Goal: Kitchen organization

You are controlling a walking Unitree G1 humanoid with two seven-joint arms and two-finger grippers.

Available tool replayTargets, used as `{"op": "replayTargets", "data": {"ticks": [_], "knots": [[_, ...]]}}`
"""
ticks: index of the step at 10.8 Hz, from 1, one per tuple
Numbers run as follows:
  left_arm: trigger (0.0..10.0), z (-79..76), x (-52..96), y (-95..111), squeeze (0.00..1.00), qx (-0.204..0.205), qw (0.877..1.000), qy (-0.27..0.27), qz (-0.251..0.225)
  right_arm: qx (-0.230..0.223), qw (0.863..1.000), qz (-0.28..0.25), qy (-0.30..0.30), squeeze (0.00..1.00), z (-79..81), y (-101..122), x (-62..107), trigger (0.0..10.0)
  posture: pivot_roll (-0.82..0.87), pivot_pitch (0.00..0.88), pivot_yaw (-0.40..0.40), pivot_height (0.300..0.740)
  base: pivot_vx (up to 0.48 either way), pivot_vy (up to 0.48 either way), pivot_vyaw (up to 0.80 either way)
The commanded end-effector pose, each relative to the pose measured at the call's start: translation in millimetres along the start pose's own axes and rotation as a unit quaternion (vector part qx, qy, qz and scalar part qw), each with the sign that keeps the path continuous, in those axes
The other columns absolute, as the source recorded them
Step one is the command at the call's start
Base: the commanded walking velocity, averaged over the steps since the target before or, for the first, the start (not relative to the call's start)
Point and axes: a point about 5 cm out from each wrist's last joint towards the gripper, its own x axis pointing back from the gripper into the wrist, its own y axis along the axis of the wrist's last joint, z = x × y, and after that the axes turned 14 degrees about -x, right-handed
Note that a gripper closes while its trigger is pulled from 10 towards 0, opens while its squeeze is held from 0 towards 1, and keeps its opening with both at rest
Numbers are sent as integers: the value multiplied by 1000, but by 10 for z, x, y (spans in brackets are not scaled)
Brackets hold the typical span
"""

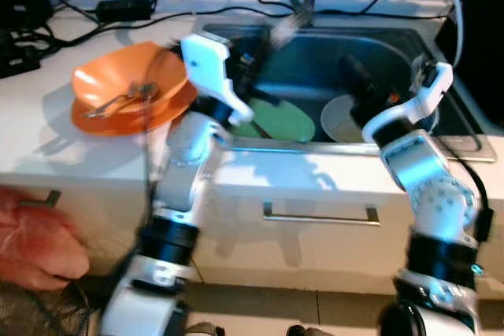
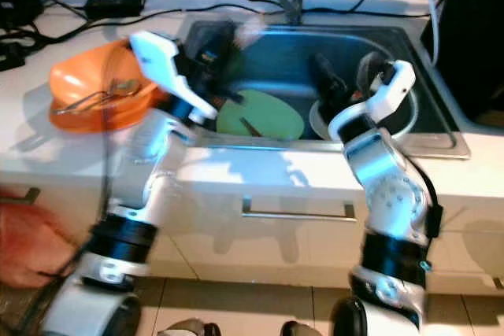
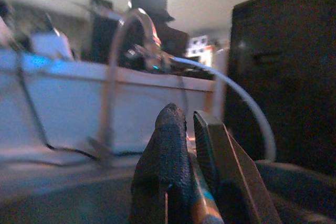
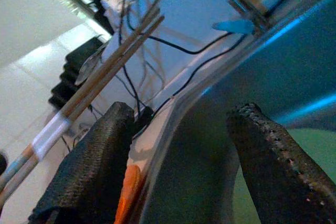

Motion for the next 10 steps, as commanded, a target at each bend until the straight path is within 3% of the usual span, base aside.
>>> {"op": "replayTargets", "data": {"ticks": [1,2,3,5,7,10], "knots": [[0,-68,33,-173,0,172,984,12,41,-35,999,-8,8,0,23,-18,-63,10000,11,70,25,740,0,0,0],[0,-33,29,-193,0,247,967,32,50,-38,999,-2,17,0,54,-53,-78,10000,13,69,23,740,0,0,0],[0,19,69,-264,0,322,942,65,61,-38,999,8,25,0,92,-103,-91,10000,13,71,21,740,0,0,0],[0,19,144,-360,0,383,917,77,83,-38,999,5,25,0,100,-82,-107,10000,10,72,22,740,0,0,0],[0,-39,209,-395,0,463,878,69,104,-44,999,9,26,0,91,-79,-116,10000,11,76,18,740,0,0,0],[0,-115,169,-346,0,486,866,24,114,-4,996,83,28,0,30,-100,-63,10000,15,79,22,740,0,0,0]]}}
